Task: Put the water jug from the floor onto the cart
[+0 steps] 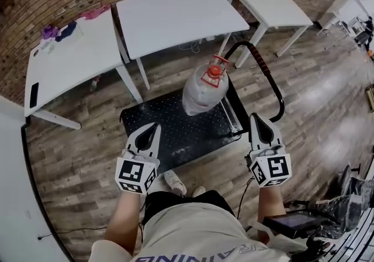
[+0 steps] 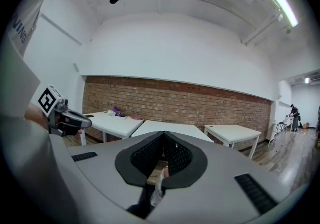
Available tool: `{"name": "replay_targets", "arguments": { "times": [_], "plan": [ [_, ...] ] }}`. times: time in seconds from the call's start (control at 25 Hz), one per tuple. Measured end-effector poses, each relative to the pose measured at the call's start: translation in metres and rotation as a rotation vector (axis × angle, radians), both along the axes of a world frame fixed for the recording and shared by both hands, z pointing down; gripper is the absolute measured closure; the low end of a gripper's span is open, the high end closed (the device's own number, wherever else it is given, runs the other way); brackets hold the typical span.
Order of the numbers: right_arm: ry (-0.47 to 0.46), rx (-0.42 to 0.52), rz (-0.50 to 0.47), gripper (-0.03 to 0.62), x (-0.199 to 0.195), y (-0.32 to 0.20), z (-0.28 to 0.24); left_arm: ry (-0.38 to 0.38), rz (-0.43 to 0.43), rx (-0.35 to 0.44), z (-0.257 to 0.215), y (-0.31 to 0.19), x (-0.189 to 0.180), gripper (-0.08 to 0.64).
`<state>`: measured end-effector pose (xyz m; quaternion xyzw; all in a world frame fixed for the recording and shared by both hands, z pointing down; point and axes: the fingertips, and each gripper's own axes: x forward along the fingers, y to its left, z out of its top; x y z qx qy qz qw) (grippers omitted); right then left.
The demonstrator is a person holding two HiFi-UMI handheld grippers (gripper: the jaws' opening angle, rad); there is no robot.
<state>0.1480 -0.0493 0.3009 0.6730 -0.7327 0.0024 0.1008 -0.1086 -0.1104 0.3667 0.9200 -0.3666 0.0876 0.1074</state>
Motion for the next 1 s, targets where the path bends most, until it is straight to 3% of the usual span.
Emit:
{"name": "replay_targets", "arguments": {
  "times": [0.56,1.0],
  "plan": [
    [-0.099,0.046,0.004,0.589,0.043,0.124,-0.021,-0.011,0.027,0.074,-0.053,0.1,0.05,0.56],
    [-0.127,0.058,0.041,0.589,0.056,0.186,-0.017,-0.028,0.072,0.131,-0.071,0.154,0.078,0.56]
  ]
}}
